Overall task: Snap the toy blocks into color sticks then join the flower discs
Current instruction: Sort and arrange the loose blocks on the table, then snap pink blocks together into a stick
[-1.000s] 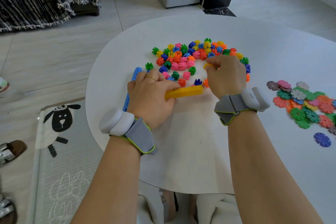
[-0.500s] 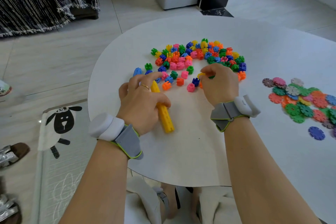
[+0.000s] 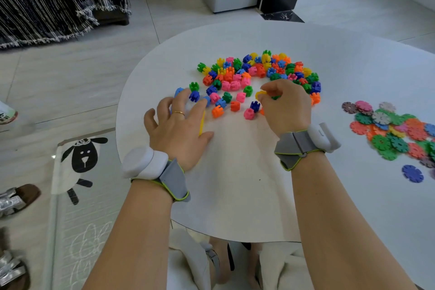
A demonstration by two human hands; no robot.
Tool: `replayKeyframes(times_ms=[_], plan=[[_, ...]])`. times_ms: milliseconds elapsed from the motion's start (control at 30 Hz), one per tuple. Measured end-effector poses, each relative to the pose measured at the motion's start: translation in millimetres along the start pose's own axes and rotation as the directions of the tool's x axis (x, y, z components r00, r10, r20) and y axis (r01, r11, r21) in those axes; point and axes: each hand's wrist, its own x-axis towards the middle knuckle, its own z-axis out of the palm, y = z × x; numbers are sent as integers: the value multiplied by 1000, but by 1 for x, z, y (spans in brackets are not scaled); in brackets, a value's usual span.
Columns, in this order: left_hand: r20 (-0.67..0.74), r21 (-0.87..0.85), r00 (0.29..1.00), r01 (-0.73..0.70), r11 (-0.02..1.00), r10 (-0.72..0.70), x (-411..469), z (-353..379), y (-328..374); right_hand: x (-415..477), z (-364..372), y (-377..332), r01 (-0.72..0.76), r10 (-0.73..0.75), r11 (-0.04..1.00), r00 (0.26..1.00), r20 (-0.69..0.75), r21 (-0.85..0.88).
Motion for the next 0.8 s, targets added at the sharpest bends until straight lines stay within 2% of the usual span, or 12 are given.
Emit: replayKeyframes(times_ms=[200, 467, 633, 733, 800], plan=[[-73, -39, 995, 63, 997, -65, 8, 2, 3, -4, 1, -3, 38, -39, 998, 999, 14, 49], [-115, -88, 992, 36, 995, -46, 13, -1, 20, -8, 5, -2, 64, -64, 998, 998, 9, 13], [-133, -99, 989, 48, 994, -61, 18, 0, 31, -8, 4, -1, 30, -30, 999, 1000, -2, -25], [-155, -94, 986, 53, 994, -67, 22, 1, 34, -11, -1, -2, 83, -84, 996, 996, -16, -36], [-161, -95, 984, 57, 994, -71, 25, 0, 36, -13, -3, -2, 126, -124, 988, 992, 23, -85]])
